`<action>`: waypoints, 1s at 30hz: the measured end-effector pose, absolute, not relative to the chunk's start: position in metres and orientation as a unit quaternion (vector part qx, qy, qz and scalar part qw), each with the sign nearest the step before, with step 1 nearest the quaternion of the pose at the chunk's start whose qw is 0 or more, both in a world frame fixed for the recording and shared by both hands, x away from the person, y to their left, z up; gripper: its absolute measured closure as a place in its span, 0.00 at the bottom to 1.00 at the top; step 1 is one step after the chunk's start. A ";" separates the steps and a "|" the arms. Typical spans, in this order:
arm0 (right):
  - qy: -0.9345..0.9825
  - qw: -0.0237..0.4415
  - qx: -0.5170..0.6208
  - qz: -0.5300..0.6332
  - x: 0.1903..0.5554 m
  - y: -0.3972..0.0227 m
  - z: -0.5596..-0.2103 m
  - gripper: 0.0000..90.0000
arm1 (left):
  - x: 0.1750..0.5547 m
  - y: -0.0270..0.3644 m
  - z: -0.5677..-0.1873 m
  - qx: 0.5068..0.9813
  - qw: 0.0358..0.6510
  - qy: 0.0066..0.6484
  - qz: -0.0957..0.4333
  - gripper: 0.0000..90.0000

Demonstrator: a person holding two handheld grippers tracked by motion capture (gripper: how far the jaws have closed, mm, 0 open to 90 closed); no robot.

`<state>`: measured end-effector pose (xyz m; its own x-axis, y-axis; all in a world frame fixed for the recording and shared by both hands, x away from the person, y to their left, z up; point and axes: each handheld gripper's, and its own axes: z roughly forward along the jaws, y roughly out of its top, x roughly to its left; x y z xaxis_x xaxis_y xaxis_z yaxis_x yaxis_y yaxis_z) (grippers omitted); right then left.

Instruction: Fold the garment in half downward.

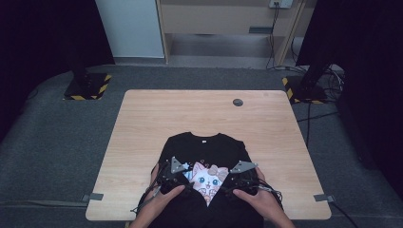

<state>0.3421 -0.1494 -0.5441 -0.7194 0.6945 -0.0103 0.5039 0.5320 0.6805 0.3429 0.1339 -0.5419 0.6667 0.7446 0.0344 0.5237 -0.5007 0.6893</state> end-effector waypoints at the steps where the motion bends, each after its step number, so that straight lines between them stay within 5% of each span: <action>1: 0.864 0.141 0.347 0.337 0.342 -0.149 -0.544 0.01 | 0.343 0.134 -0.542 0.850 0.332 0.373 0.166 0.00; 16: 0.874 0.130 0.334 0.327 0.347 -0.151 -0.539 0.04 | 0.357 0.142 -0.529 0.847 0.342 0.369 0.171 0.03; 30: 0.869 0.147 0.350 0.318 0.433 -0.160 -0.499 0.19 | 0.434 0.160 -0.501 0.865 0.317 0.343 0.182 0.05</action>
